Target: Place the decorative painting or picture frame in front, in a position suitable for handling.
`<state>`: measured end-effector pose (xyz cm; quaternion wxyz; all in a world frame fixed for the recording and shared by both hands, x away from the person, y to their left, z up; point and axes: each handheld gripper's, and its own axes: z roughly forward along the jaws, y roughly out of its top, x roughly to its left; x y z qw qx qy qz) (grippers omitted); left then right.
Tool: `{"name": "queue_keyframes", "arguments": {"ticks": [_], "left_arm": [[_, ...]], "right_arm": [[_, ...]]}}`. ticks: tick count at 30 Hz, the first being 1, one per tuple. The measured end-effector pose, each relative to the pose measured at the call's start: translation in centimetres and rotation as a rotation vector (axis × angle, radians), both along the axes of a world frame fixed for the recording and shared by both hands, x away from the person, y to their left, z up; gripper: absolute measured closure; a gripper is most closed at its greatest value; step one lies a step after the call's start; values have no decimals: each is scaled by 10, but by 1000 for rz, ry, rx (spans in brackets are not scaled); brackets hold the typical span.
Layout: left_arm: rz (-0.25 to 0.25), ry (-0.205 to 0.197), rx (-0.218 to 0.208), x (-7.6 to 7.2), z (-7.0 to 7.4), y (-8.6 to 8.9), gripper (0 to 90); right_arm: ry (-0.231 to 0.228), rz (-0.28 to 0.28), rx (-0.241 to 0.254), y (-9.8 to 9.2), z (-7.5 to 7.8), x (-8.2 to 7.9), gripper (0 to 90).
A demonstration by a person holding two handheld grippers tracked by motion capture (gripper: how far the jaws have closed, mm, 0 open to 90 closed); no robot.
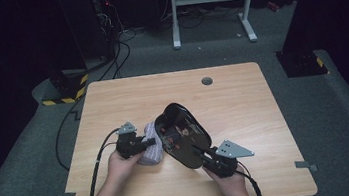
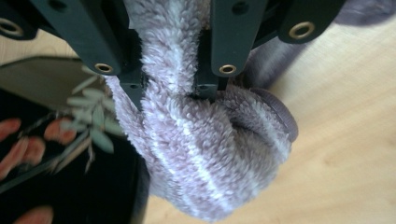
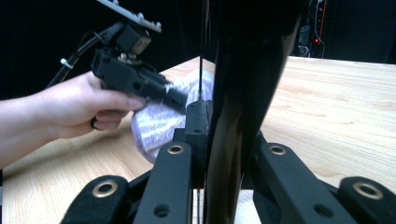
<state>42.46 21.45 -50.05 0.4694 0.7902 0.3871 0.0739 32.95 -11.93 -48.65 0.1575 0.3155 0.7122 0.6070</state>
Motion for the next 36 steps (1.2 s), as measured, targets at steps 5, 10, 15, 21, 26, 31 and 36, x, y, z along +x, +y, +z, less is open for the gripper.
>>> {"name": "queue_keyframes", "arguments": {"ticks": [5,10,15,21,26,31,36], "left_arm": [[34,-46,-90,3,23,10,733],[17,-145,-157,-2,65,10,732],[-12,-204,-162,-5,92,0,729],[-48,-228,-150,-1,112,-13,723],[-31,-199,-116,5,97,-15,726],[-6,-147,-82,12,77,-7,731],[12,-44,-51,16,42,2,734]], "right_arm": [[-1,0,-1,0,0,0,803],[-3,1,-2,1,0,0,803],[-3,0,-2,1,0,0,803],[-2,-1,-3,1,0,0,803],[-1,-1,-3,1,0,0,803],[-1,-4,-3,1,0,0,801],[-3,-4,-5,1,0,0,801]]}}
